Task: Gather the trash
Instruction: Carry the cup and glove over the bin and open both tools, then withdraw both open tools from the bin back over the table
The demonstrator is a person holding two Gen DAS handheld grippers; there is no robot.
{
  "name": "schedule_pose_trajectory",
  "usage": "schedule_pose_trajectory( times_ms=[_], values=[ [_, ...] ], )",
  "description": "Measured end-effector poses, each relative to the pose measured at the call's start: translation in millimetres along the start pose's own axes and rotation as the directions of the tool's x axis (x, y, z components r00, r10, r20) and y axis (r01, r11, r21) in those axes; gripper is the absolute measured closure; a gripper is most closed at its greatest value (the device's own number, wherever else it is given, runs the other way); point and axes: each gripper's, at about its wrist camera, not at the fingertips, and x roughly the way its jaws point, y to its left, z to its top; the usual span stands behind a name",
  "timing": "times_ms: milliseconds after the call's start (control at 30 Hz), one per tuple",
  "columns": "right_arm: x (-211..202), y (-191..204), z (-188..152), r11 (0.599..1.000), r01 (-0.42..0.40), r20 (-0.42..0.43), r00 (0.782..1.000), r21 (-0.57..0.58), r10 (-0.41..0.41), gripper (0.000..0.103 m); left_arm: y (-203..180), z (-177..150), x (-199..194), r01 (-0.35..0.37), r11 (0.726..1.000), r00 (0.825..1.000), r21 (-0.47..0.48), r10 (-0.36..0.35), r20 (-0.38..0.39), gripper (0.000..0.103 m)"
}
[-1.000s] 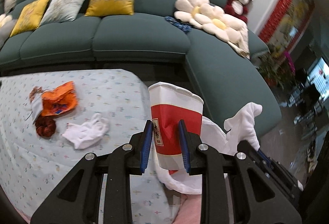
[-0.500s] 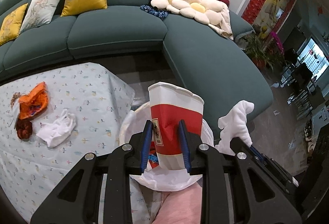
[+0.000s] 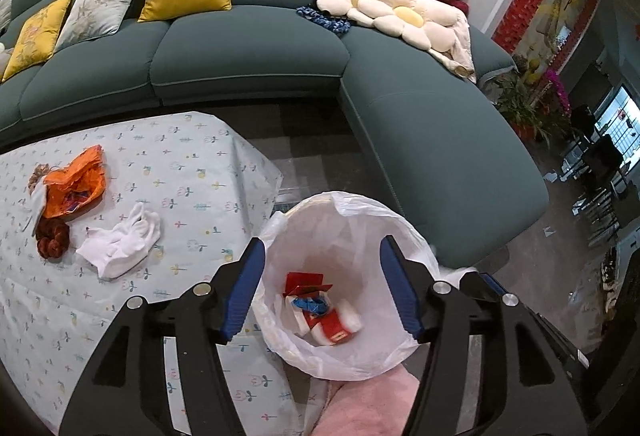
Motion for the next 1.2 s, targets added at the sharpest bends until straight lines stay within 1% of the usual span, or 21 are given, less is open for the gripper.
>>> schedule_pose_trajectory(
  times_ms=[33, 100, 167, 200, 433, 567, 733, 1200],
  values=[
    [1.1, 1.8, 0.4, 1.0, 0.002, -0.001, 1.0, -0.004, -0.002, 0.086, 1.0, 0.0, -0.1, -0.004, 1.0, 1.0, 0.0, 0.004, 0.001, 0.044],
    [2.6, 3.7, 1.4, 1.0, 0.0, -0.004, 1.0, -0.009, 0.0, 0.081, 3.7, -0.6, -1.3, -0.014, 1.0, 1.0, -0.001, 0.014, 0.006, 0.041],
    [2.9, 6.6, 2.4, 1.0, 0.001, 0.0, 1.0, -0.01, -0.001, 0.071, 6.7, -1.3, -3.2, -0.022, 1.0, 1.0, -0.002, 0.022, 0.012, 0.04],
    [2.6, 7.8, 2.1, 1.0, 0.0, 0.002, 1.0, -0.011, 0.0, 0.07, 8.0, -1.2, -3.5, -0.025, 1.0, 1.0, -0.002, 0.025, 0.012, 0.04],
    [3.6, 18.5, 1.8, 0.999, -0.004, -0.006, 1.0, -0.034, 0.003, 0.068, 27.4, -2.6, -6.2, -0.04, 0.999, 0.999, -0.037, 0.04, 0.009, 0.04],
    [2.6, 27.4, -1.0, 0.999, -0.003, -0.007, 1.0, -0.052, 0.002, 0.064, 37.9, -4.5, -8.3, -0.051, 0.997, 0.999, -0.054, 0.051, 0.008, 0.04],
    [1.8, 40.8, -3.6, 0.997, -0.008, -0.013, 1.0, -0.074, 0.007, 0.063, 52.0, -6.2, -13.5, -0.061, 0.995, 0.998, -0.081, 0.063, 0.014, 0.04],
    [2.8, 79.0, -13.3, 0.989, -0.018, -0.031, 0.999, -0.147, 0.014, 0.053, 97.5, -11.9, -25.9, -0.094, 0.983, 0.995, -0.156, 0.098, 0.022, 0.039]
  ],
)
